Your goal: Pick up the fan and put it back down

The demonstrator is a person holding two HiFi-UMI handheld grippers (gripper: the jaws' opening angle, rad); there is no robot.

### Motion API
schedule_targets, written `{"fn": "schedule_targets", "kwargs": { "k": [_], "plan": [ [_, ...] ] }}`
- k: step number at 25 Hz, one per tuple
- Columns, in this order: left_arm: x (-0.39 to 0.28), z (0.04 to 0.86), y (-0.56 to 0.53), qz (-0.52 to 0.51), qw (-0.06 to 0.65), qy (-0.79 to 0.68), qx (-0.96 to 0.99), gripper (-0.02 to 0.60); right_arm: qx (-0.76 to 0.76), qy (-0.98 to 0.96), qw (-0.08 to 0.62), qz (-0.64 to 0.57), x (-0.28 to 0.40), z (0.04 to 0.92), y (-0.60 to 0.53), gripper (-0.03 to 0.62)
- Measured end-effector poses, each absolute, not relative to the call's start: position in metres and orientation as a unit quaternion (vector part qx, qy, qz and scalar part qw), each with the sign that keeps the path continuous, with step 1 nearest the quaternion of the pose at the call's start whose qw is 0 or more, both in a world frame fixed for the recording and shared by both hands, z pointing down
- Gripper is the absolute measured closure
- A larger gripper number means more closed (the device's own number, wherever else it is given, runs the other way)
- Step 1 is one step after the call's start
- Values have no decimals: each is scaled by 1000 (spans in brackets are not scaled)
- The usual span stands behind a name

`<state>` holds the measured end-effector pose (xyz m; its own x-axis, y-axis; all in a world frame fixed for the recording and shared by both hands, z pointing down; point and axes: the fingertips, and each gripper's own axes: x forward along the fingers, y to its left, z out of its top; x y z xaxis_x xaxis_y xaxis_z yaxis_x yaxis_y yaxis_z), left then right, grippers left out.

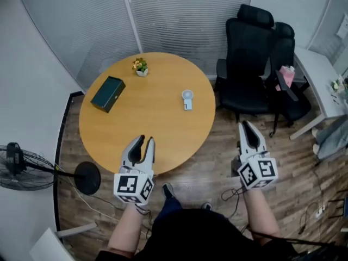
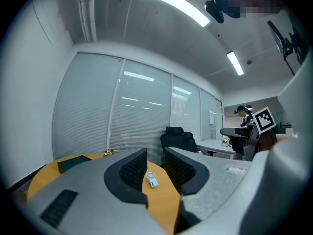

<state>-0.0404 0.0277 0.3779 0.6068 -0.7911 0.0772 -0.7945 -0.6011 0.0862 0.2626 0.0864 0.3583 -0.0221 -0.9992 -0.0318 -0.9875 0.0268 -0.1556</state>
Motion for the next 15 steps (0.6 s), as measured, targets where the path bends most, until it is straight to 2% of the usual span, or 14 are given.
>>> {"fn": "schedule_targets", "kwargs": {
  "k": [15],
  "plan": [
    [-101,429,-115,35,103,-374,921,476,-750,658,22,-70,196,389,-33,520]
  ]
}}
